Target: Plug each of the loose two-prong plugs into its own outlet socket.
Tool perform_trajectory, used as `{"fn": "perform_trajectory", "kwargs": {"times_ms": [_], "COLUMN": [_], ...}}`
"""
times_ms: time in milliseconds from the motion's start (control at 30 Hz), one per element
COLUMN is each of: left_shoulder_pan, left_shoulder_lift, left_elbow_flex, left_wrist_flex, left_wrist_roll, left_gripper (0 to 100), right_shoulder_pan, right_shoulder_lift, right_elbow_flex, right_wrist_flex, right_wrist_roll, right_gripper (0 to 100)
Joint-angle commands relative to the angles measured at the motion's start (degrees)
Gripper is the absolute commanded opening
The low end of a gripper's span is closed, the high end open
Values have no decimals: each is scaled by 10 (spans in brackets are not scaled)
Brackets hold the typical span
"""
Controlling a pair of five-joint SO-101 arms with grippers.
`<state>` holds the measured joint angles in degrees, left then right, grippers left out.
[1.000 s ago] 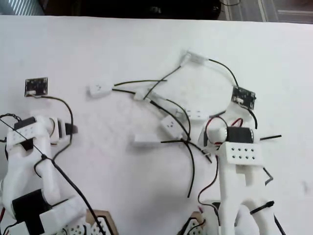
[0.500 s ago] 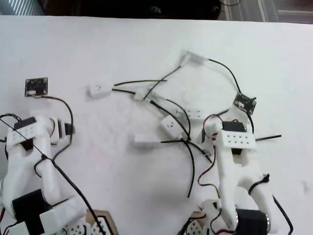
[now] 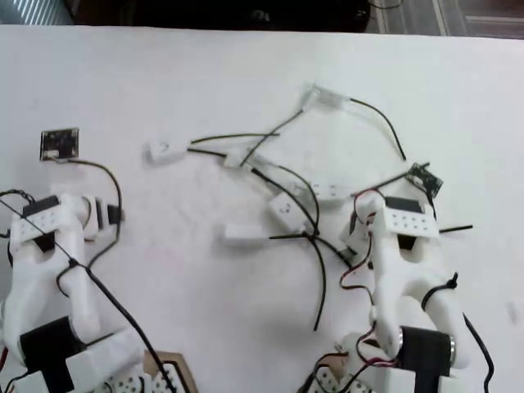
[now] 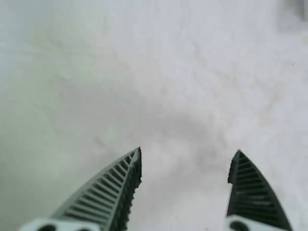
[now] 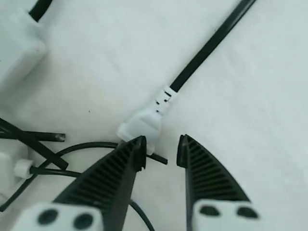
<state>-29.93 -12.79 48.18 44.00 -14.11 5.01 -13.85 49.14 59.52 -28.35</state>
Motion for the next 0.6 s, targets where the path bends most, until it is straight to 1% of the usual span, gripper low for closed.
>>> {"fn": "perform_trajectory", "kwargs": {"times_ms": [0, 200, 300, 467, 567], "left_shoulder_pan": [9, 9, 9, 9, 9], "left_shoulder_lift": [-19, -19, -19, -19, -19], "left_elbow_flex": [-2, -2, -2, -2, -2], "left_wrist_flex": [-10, -10, -10, -10, -10], "left_wrist_roll": [6, 6, 6, 6, 6], "left_gripper": [286, 286, 286, 286, 286], "right_shoulder_pan": [5, -35, -35, -34, -34], "right_shoulder_lift": [37, 44, 49, 50, 50], "right_elbow_flex": [-27, -27, -39, -45, -45], "right_wrist_flex": [-42, -53, -50, -21, -22], "right_wrist_roll": [-19, -31, -32, -52, -52], "right_gripper": [116, 116, 126, 206, 183]}}
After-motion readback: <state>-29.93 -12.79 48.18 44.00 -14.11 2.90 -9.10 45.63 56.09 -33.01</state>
